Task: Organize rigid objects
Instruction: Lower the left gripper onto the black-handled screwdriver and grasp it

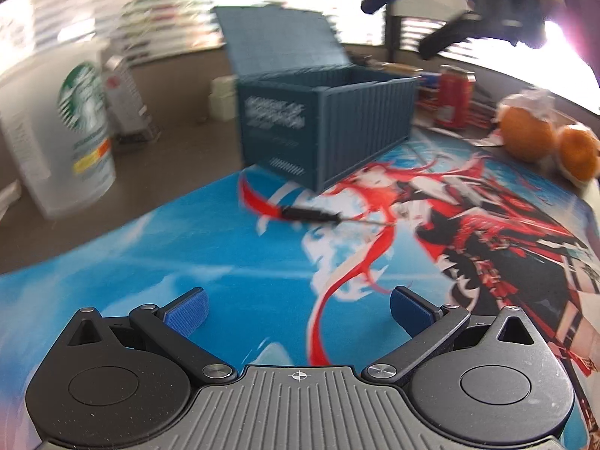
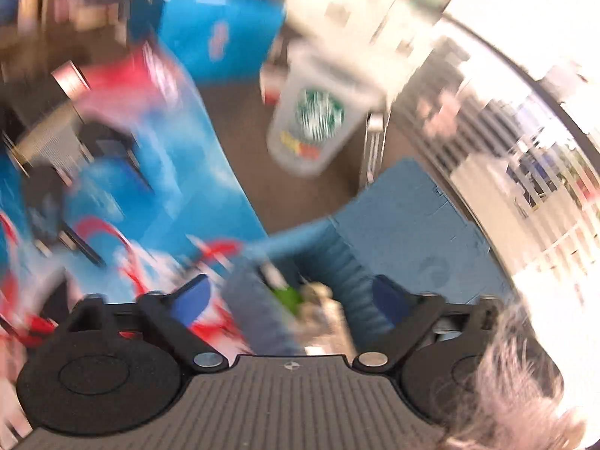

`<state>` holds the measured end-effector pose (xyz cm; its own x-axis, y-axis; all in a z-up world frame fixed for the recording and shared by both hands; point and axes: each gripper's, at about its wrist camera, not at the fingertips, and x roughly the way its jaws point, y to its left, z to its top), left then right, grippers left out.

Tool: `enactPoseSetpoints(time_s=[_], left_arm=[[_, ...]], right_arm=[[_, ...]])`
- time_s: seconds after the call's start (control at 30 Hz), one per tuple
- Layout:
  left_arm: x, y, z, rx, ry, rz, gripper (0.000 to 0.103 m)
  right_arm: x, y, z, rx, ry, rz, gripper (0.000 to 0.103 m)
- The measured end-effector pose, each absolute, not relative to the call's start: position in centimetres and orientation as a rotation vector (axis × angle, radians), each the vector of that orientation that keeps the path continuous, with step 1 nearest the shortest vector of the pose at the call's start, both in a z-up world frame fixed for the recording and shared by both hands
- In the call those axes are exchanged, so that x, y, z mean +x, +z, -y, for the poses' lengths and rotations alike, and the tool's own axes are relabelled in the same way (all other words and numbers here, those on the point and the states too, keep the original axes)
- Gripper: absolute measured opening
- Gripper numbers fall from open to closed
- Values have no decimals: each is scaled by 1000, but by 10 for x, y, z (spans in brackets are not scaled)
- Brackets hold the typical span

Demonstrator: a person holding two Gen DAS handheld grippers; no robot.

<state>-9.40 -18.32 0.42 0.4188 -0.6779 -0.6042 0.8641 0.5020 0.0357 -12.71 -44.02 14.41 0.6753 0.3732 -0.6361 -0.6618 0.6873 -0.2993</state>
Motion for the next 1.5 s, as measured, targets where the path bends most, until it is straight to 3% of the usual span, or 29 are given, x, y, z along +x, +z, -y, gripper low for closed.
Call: enactPoseSetpoints(time_s=[0.17,0.27,0.8,1.03,1.13,1.2,1.27,1.5], left_arm=[[-104,14,198,564,-1180,-306,103],[-97,15,215,701,-1289,-237,103],[-18,9,271,717,-1632,-565,102],[-36,6,254,658,-1562,-559,101],[-46,10,248,630,-1540,-546,86],[-54,12,245,626,-1537,-535,62],[-61,14,243,622,-1530,-534,48],[-74,16,252,625,-1483,-551,15]], right_arm=[[-182,109,461,-273,641,-519,100],[-208,86,465,-169,630,-515,100],[-269,28,489,279,578,-390,103],[-264,20,507,378,517,-338,103],[-261,16,515,445,506,-314,103],[-258,13,519,477,495,-305,103],[-255,11,521,505,492,-310,103],[-257,8,528,576,496,-282,103]])
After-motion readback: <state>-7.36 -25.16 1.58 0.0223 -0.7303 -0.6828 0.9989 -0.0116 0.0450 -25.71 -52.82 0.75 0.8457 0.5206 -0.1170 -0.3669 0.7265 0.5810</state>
